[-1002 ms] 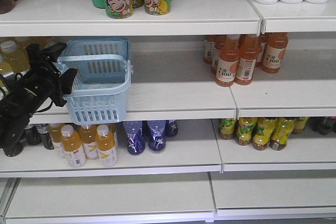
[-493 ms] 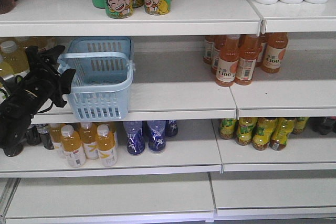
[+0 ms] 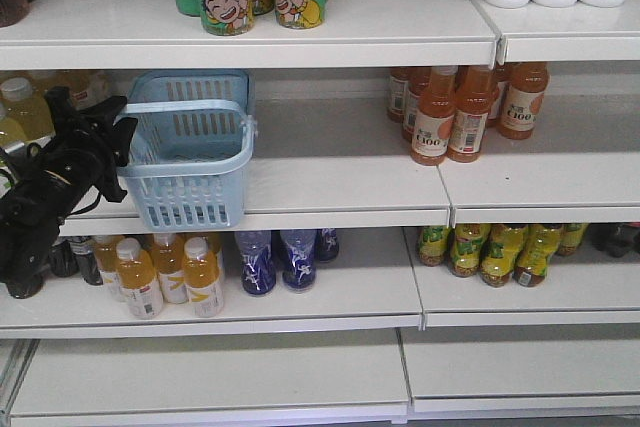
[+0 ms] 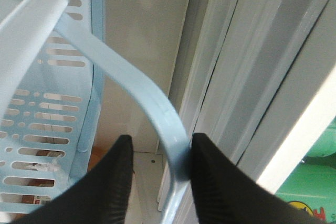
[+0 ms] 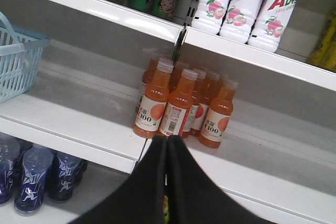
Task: Place coke in basket with both arms
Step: 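Lift the basket by its handle with the left gripper off the shelf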
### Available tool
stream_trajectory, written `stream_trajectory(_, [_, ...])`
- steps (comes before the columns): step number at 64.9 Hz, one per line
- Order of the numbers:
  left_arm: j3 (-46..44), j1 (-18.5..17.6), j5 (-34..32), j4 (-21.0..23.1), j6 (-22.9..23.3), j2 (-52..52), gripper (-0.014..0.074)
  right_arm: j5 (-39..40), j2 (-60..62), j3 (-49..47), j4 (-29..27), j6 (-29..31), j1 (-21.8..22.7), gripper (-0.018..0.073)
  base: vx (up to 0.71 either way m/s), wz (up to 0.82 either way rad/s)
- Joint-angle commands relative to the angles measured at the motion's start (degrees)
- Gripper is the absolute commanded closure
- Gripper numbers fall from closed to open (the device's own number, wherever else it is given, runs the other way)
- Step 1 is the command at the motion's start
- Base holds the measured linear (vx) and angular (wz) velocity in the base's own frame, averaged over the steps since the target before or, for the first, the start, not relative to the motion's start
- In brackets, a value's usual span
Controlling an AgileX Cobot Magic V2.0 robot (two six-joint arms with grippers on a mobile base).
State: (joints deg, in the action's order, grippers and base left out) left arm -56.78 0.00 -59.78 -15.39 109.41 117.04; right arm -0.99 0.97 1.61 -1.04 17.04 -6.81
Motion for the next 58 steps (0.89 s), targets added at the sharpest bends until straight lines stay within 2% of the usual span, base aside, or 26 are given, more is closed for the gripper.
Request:
stream_trajectory(1, [-1.1,-0.4,-4.9,1.2,0.4,-2.6,0.0416,4.2,0.6,0.8,0.4,0.5,0.4,0.0568,0.0,0.0])
stream_trajectory(18, [-1.1,-0.4,-10.0,0.9,0.3,-2.6,0.0605,4.2,0.6,0.8,0.4,0.5,0.4,0.0568,0.0,0.0])
stream_trajectory(28, [-1.1,-0.4,-16.4,0.0,0.2,-2.6,0.0604,4.2,0.6,0.8,0.4,0.5,0.4,0.0568,0.0,0.0])
stream_trajectory(32, [-1.0,-0.4,-19.1,-2.0,0.5,-2.6,0.0604,4.2,0.6,0.8,0.4,0.5,0.4,0.0568,0.0,0.0])
stream_trajectory(42, [1.1,-0.4,-19.1,-10.4,3.3,-3.2,0.0604,4.1,0.6,0.8,0.4,0.5,0.4,0.0568,0.0,0.0])
stream_trajectory(58, [8.2,-0.4,-19.1,-18.9,4.6,-7.3,0.0604,4.1,0.6,0.8,0.4,0.5,0.4,0.0568,0.0,0.0])
